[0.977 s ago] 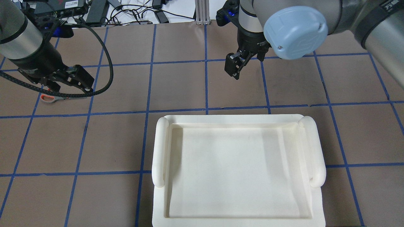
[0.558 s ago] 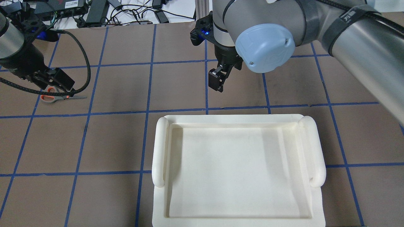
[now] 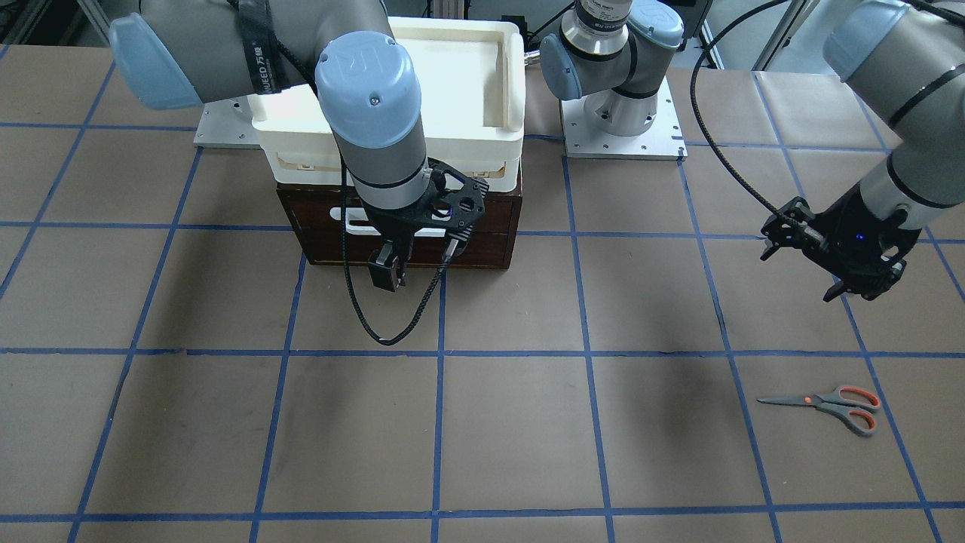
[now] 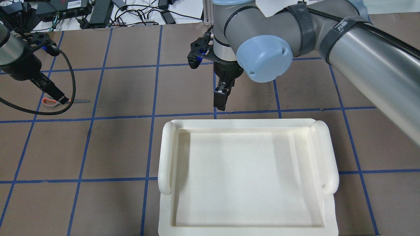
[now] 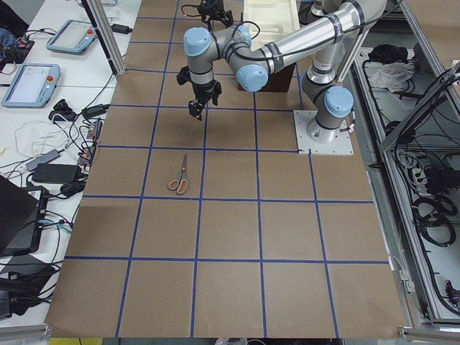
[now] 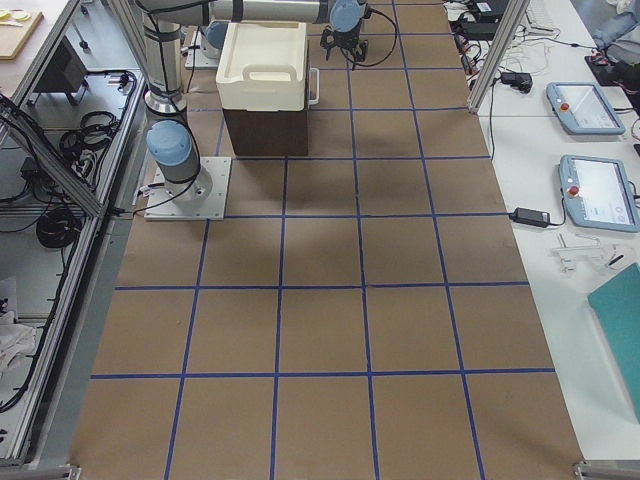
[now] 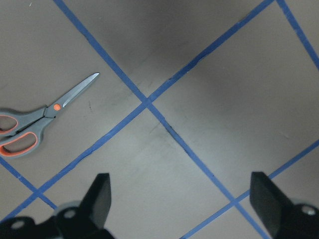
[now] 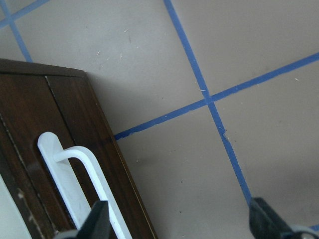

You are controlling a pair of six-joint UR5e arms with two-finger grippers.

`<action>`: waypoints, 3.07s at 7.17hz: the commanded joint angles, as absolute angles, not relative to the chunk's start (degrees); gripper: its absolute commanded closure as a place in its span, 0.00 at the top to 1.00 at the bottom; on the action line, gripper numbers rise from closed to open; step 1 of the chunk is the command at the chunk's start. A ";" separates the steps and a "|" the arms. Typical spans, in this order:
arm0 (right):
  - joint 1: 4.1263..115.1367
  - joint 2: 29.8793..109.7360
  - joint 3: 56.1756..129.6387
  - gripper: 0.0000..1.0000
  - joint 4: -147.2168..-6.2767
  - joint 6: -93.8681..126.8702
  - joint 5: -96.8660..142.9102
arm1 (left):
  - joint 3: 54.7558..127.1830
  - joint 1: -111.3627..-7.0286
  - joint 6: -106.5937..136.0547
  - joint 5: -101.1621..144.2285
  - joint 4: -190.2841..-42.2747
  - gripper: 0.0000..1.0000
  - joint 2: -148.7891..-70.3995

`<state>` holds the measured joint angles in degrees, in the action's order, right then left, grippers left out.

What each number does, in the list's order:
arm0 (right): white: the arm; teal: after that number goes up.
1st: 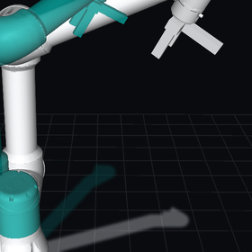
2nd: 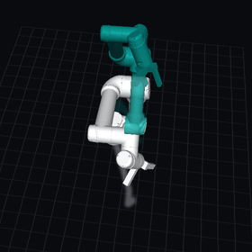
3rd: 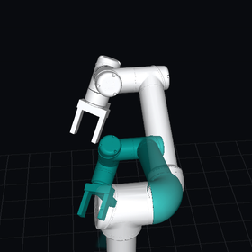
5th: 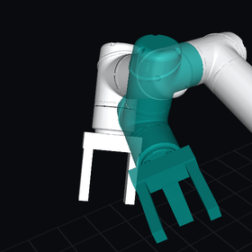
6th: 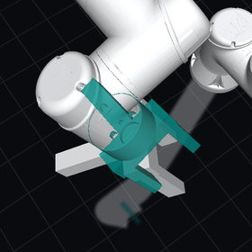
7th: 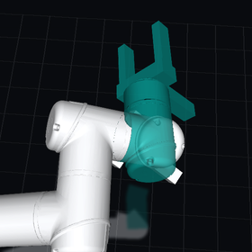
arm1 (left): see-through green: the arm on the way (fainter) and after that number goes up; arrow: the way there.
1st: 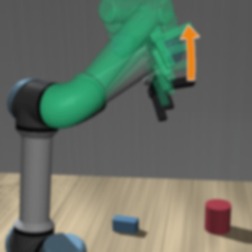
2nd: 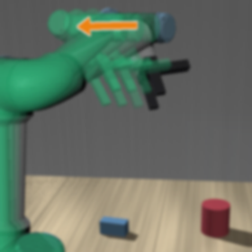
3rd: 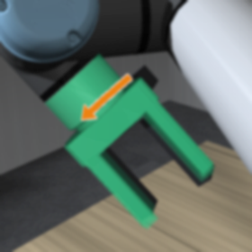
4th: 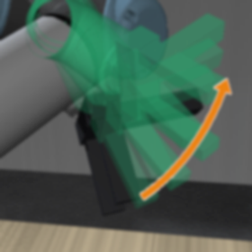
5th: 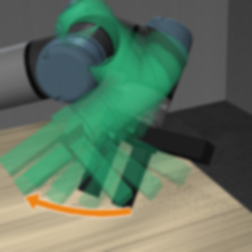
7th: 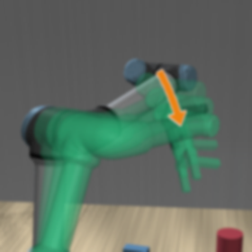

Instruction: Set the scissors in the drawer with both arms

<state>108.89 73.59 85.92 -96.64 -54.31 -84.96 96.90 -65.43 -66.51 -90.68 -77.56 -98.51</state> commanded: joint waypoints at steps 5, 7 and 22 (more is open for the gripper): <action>108.46 69.71 86.48 1.00 -90.89 -76.71 -84.81 | 95.98 -58.10 -102.89 -90.79 -59.02 1.00 -113.53; 108.46 69.08 85.96 1.00 -89.30 -78.13 -85.43 | 95.28 -57.92 -111.86 -90.79 -52.76 1.00 -117.93; 108.46 67.41 86.57 1.00 -86.92 -76.20 -85.34 | 91.32 -58.01 -124.98 -90.35 -49.39 0.00 -126.48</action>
<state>108.46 67.54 86.50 -86.51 -76.22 -85.40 91.29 -57.93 -124.66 -90.00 -49.33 -126.79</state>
